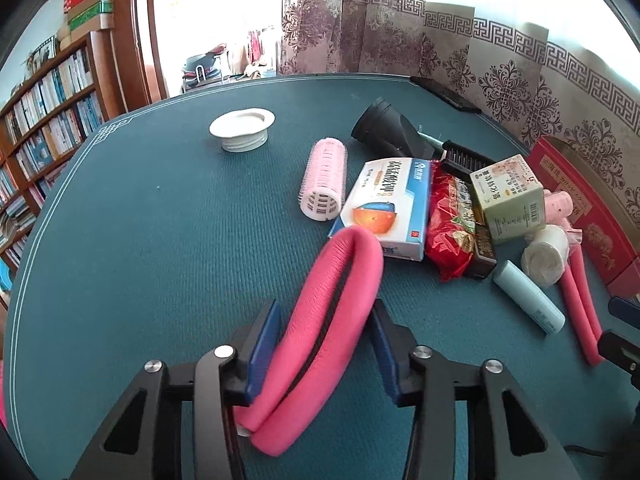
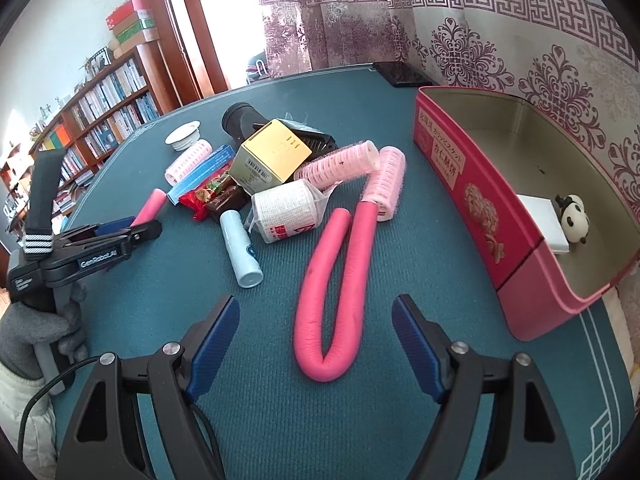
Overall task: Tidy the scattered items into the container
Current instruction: 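Grasp a pink foam curler with the left gripper while the right gripper grasps another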
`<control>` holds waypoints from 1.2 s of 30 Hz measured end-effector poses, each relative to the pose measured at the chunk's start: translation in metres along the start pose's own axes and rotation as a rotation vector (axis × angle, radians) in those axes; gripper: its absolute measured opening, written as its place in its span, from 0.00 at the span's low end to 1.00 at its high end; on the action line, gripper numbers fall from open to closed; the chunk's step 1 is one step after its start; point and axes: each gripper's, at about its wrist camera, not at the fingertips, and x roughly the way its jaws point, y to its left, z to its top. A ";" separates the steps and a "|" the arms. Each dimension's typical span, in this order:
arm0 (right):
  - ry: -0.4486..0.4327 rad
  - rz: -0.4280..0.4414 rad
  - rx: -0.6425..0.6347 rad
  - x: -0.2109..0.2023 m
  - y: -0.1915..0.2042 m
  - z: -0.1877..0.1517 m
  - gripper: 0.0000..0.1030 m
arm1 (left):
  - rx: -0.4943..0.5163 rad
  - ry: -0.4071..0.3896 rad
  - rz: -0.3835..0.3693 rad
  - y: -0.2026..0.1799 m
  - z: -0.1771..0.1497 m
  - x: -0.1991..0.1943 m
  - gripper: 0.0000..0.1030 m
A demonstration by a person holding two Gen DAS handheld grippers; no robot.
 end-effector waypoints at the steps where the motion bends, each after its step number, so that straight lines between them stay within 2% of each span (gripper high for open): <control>1: -0.004 -0.016 -0.002 0.000 0.000 0.002 0.79 | -0.012 -0.003 -0.014 0.000 -0.002 -0.002 0.38; 4: -0.008 -0.044 -0.003 0.004 -0.001 0.008 0.79 | -0.051 -0.012 -0.057 -0.001 -0.006 -0.008 0.38; 7: 0.004 -0.080 -0.020 0.014 0.000 0.013 0.79 | -0.043 -0.013 -0.065 -0.004 -0.009 -0.009 0.38; 12: 0.074 -0.116 -0.025 0.040 -0.003 0.019 0.78 | -0.041 -0.013 -0.076 -0.005 -0.009 -0.008 0.38; 16: 0.072 -0.124 -0.051 0.045 -0.001 0.017 0.73 | -0.021 -0.010 -0.079 -0.010 -0.008 -0.006 0.44; 19: 0.054 -0.113 -0.059 0.041 0.000 0.015 0.54 | -0.013 -0.013 -0.071 -0.012 -0.008 -0.006 0.44; 20: 0.049 -0.104 -0.060 0.040 -0.001 0.014 0.44 | -0.020 -0.016 -0.067 -0.011 -0.008 -0.006 0.36; 23: 0.046 -0.067 -0.046 0.035 -0.004 0.013 0.37 | -0.051 -0.024 -0.071 -0.005 -0.009 -0.009 0.34; 27: 0.034 -0.015 -0.015 0.021 -0.006 0.011 0.36 | -0.083 -0.041 -0.075 -0.002 -0.012 -0.018 0.34; 36: -0.039 0.032 -0.007 -0.007 -0.005 0.017 0.36 | -0.097 -0.049 -0.102 -0.016 -0.017 -0.035 0.34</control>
